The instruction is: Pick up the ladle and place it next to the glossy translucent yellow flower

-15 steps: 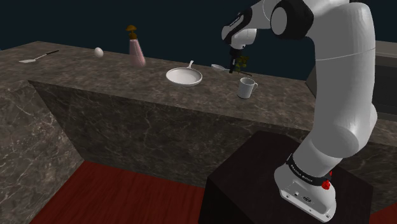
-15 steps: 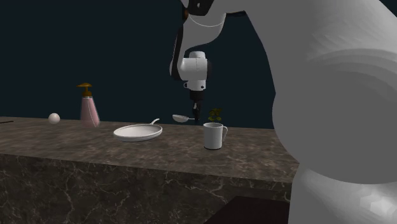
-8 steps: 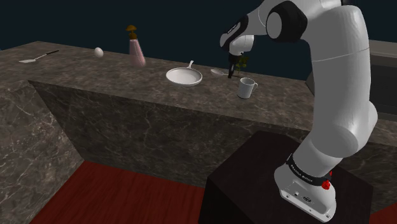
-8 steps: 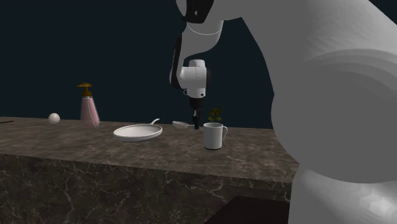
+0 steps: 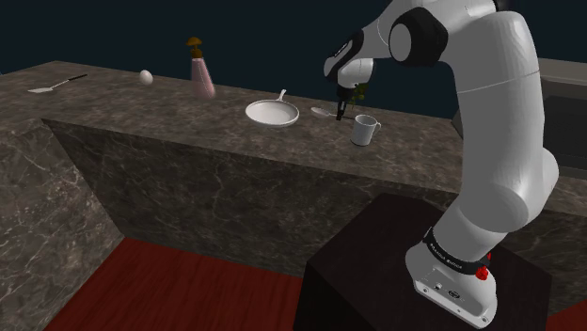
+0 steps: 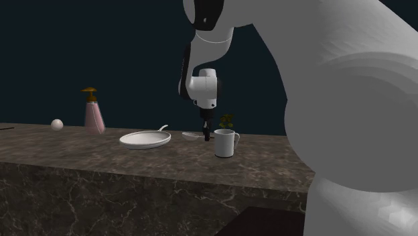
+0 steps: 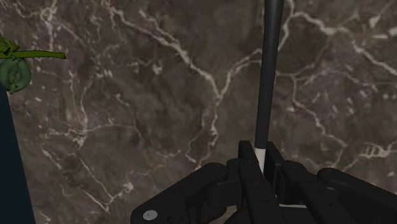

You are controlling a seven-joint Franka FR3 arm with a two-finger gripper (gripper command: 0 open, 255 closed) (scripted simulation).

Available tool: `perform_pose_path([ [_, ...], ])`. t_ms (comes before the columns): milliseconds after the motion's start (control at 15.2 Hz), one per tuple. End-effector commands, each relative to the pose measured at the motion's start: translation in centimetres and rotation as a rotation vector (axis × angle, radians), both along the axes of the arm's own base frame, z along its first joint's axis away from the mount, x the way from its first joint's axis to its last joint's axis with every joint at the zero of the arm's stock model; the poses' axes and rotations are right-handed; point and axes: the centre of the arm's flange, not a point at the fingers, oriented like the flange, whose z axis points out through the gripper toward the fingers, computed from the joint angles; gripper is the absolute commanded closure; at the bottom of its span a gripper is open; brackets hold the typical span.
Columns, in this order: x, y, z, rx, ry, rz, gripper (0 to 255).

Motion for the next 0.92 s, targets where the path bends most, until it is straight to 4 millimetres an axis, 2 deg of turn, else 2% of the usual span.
perform_pose_path([
  [0,0.0,0.0,0.0,0.0,0.0,0.0,255],
  [132,0.0,0.0,0.0,0.0,0.0,0.0,255],
  [198,0.0,0.0,0.0,0.0,0.0,0.0,0],
  [528,0.0,0.0,0.0,0.0,0.0,0.0,0],
  [792,-0.4,0.4,5.0,0.0,0.0,0.0,0],
  [858,-0.4,0.4,5.0,0.0,0.0,0.0,0],
])
